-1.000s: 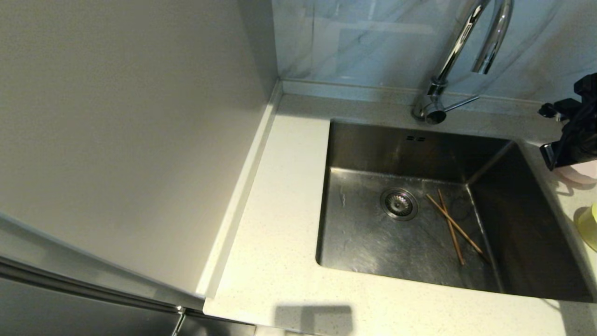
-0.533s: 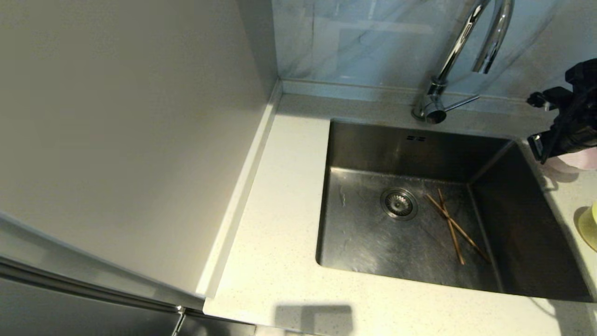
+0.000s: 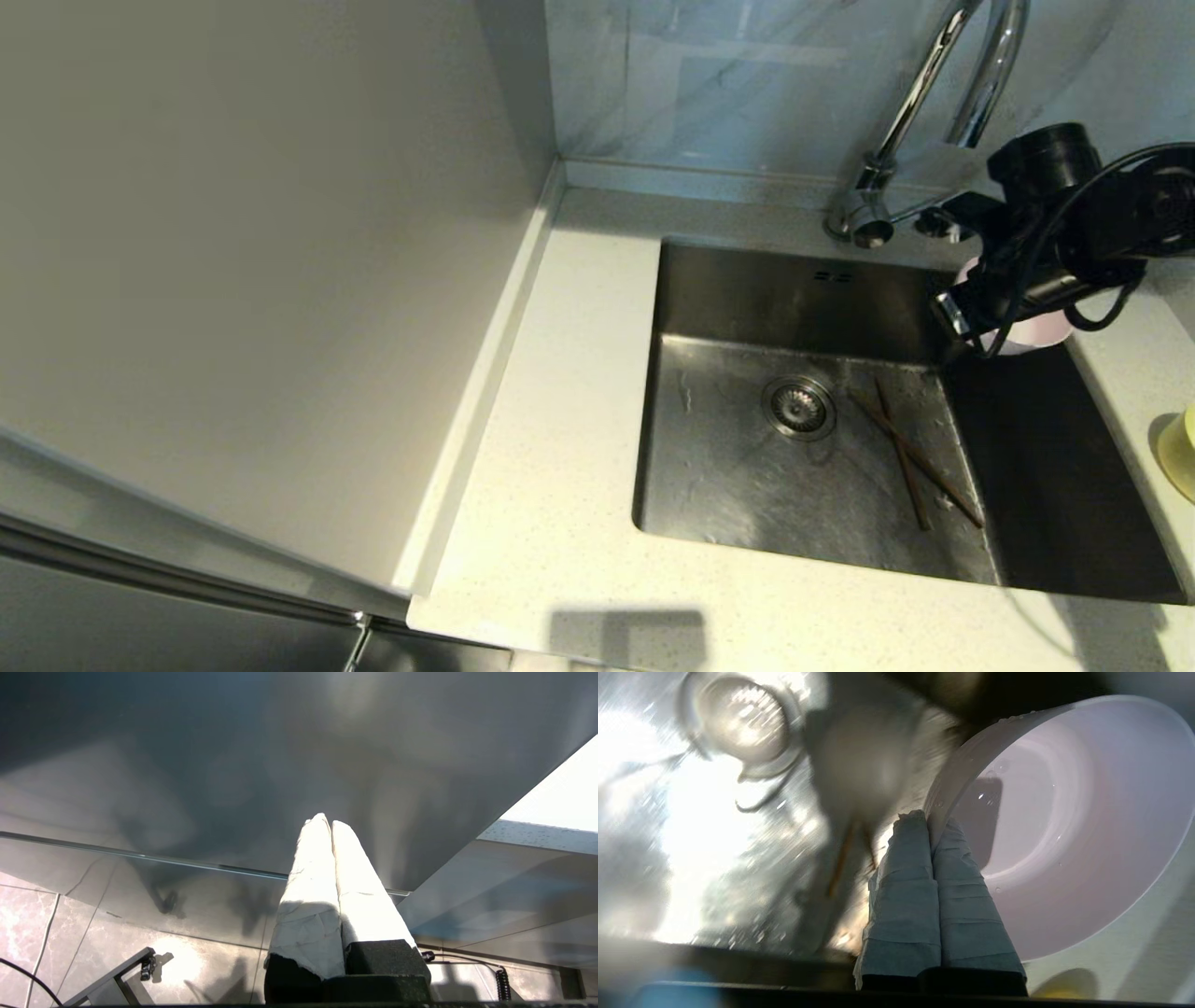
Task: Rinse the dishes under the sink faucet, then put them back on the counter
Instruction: Put a bowl into the sink
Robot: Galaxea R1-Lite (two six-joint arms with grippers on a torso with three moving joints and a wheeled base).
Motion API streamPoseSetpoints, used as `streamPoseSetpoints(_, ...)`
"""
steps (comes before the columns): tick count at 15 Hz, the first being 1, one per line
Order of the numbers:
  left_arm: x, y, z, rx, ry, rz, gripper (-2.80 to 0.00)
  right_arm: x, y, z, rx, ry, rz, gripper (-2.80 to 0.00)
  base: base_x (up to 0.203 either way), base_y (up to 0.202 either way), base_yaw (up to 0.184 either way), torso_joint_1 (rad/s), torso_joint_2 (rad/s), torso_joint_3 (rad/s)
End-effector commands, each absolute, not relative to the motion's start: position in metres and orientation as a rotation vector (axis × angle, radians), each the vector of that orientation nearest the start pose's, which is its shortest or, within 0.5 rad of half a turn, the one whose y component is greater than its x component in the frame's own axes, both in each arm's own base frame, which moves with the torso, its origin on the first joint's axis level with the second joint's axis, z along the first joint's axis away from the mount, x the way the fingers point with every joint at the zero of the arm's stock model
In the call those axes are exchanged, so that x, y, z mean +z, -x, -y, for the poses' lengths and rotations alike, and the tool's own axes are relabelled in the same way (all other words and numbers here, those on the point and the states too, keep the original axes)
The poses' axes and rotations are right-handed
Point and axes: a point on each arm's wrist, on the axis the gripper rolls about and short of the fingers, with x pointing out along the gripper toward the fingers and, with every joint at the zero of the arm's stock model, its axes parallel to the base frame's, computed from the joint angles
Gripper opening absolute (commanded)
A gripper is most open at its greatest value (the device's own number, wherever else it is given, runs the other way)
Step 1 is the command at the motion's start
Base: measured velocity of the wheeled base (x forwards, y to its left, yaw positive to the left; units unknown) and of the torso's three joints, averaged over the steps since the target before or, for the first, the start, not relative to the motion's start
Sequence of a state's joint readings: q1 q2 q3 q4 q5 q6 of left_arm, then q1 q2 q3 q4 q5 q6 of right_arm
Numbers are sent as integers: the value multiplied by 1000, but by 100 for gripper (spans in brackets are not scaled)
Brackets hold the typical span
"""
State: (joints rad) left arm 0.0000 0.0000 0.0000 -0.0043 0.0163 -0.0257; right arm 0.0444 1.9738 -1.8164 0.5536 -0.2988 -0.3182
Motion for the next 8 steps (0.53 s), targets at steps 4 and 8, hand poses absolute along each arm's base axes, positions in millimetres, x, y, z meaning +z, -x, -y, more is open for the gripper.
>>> streamPoseSetpoints(4, 76, 23, 0, 17, 26, 8, -280, 212, -366, -39, -61, 480, -895, -280, 0, 0, 0, 0, 0, 0)
streamPoseSetpoints(8, 76, 23, 0, 17, 26, 8, -280, 180, -373, -67, 17, 530, -966, -280, 0, 0, 0, 0, 0, 0)
